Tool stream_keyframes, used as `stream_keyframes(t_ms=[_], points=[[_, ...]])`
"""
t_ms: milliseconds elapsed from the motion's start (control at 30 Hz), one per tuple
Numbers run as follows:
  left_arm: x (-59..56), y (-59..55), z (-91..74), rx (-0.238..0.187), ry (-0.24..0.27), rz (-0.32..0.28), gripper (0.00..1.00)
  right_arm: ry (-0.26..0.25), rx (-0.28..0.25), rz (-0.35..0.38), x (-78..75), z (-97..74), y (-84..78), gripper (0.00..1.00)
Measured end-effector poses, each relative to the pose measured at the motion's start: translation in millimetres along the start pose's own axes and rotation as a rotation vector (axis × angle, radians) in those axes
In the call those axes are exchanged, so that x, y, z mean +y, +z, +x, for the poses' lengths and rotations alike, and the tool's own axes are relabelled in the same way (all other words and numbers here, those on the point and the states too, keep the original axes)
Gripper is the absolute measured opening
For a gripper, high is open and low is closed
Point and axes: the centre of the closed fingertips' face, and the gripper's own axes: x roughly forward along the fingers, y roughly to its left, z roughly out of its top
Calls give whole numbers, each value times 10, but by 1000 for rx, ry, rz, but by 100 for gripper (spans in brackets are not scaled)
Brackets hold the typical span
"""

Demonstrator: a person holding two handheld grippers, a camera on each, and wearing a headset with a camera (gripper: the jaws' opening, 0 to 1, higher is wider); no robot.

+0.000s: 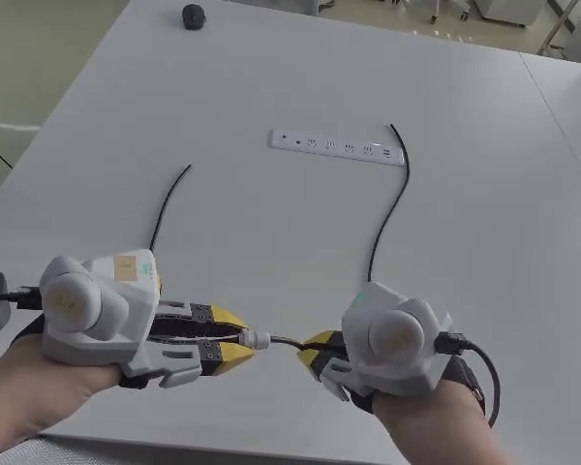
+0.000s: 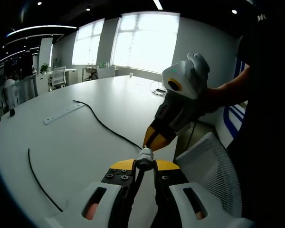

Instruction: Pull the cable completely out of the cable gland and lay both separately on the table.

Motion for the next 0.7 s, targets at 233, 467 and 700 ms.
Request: stream_keyframes(t_ms=[233, 467, 700], points=[[-9, 14, 20, -3, 6, 1, 15, -41, 49, 85, -94, 15, -158, 0], [-13, -4, 61, 8, 12, 6, 15, -60, 50, 70, -100, -12, -202, 0], [23, 4, 52, 12, 34, 8, 15, -56, 22, 43, -121, -60, -166, 1]])
